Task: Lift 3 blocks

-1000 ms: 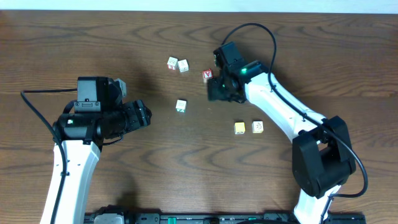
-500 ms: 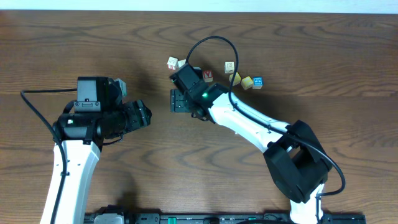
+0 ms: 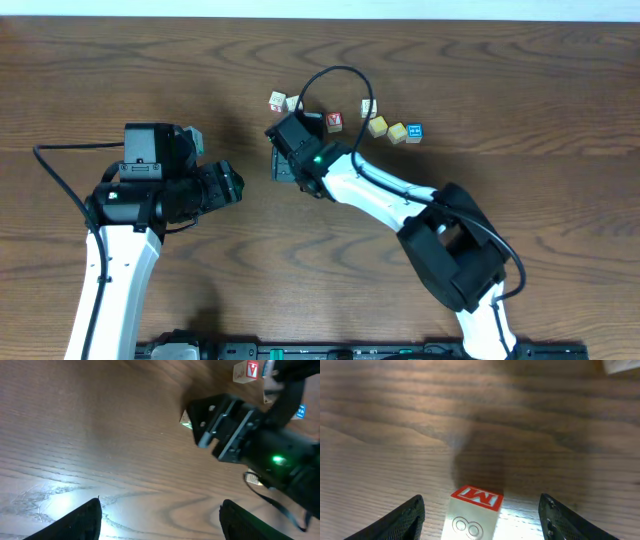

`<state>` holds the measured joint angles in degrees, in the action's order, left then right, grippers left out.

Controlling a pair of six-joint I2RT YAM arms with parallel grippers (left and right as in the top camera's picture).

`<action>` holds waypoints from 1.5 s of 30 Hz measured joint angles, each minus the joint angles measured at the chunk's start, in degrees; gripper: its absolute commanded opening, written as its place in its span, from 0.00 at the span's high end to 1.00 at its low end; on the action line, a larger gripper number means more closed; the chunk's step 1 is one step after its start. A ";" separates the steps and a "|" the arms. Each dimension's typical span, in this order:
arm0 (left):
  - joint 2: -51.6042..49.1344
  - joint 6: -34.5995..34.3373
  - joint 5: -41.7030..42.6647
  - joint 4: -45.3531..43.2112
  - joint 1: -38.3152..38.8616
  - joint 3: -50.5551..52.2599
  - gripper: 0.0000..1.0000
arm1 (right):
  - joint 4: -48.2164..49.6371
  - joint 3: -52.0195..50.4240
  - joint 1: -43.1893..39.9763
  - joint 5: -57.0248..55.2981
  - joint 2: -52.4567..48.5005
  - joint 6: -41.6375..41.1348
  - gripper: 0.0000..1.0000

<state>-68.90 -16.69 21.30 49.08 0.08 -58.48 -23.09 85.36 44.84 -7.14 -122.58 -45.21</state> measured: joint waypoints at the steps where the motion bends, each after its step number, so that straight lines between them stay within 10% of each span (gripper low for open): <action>1: 0.00 0.00 0.00 0.02 0.00 0.00 0.24 | 0.04 -0.04 0.11 0.00 -0.17 -0.02 0.30; 45: 0.00 0.00 0.00 0.00 0.00 0.00 0.24 | -0.35 -0.04 0.98 -5.99 -1.22 2.62 0.50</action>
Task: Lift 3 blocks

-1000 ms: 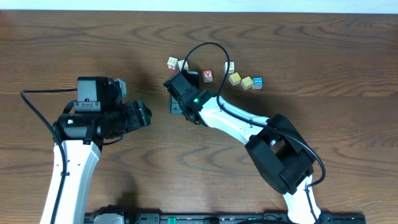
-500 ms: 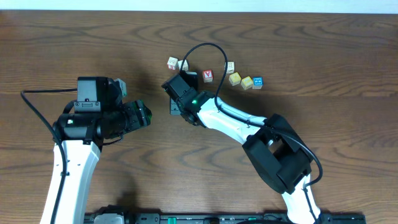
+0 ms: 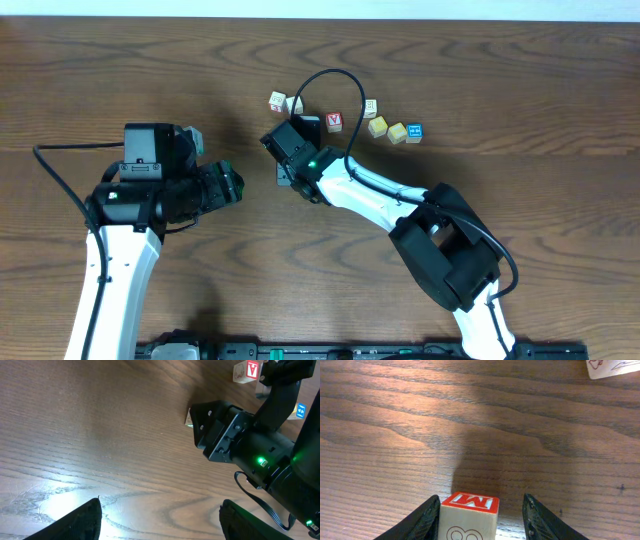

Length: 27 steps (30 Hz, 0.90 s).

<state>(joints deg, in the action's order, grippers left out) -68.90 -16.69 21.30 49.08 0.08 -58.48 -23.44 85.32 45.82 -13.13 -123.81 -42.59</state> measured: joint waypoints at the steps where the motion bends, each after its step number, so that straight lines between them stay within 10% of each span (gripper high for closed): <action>1: 0.00 0.00 0.00 0.02 0.00 0.00 0.24 | 0.00 0.00 0.00 -0.24 -0.07 0.26 0.50; 27: 0.00 0.00 0.00 0.00 0.00 0.00 0.24 | -6.10 2.12 -0.04 -2.05 -1.42 8.98 0.72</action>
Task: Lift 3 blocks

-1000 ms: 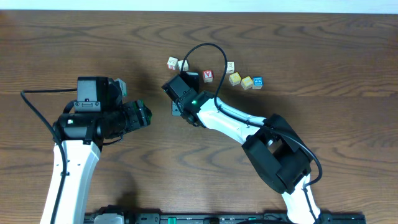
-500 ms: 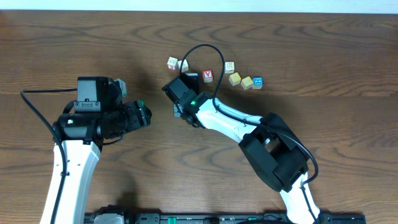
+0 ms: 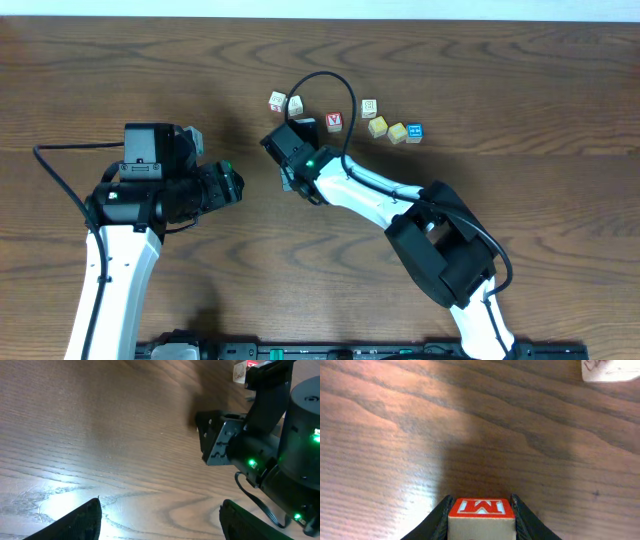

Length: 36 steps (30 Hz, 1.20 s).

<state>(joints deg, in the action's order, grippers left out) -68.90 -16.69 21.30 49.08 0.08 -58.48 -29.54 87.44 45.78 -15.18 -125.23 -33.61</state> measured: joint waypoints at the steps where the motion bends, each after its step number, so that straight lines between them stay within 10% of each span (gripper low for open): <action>1: 0.00 0.00 0.00 0.00 0.00 0.00 0.24 | -1.64 0.81 0.00 -0.02 -0.02 0.26 0.73; 22: 0.00 0.00 0.00 0.02 0.00 0.00 0.24 | -45.16 15.87 -7.08 7.91 -0.07 1.60 0.74; 36: 0.00 0.00 0.00 0.00 0.00 0.00 0.24 | -36.89 6.58 -7.52 12.39 -0.09 0.04 0.74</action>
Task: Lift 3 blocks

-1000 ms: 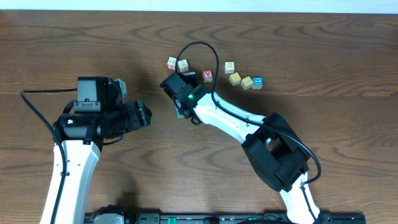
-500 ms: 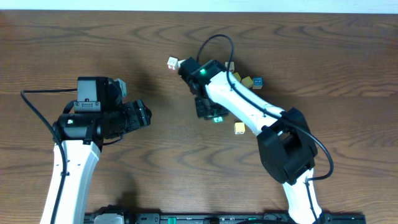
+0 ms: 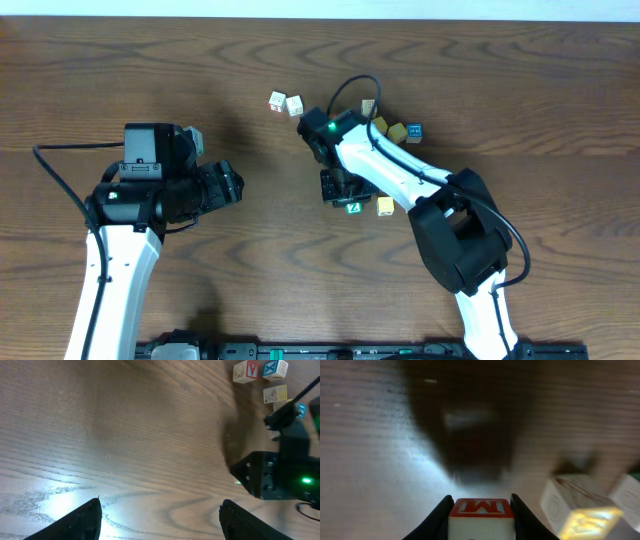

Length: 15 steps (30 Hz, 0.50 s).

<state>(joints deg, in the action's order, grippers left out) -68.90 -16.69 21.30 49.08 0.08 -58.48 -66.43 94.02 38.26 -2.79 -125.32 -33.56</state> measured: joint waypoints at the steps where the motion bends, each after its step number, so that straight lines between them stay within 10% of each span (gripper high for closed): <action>1: 0.00 0.00 0.00 0.00 0.00 0.00 0.24 | 0.98 -0.66 0.00 0.55 -0.04 -0.17 0.74; 15: 0.00 0.00 0.00 0.02 0.00 0.00 0.24 | 2.16 -1.49 0.00 2.67 -0.31 -0.98 0.57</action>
<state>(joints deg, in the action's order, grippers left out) -68.90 -16.69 21.30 49.10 0.08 -58.48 -64.27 92.53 38.26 -0.12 -125.62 -34.54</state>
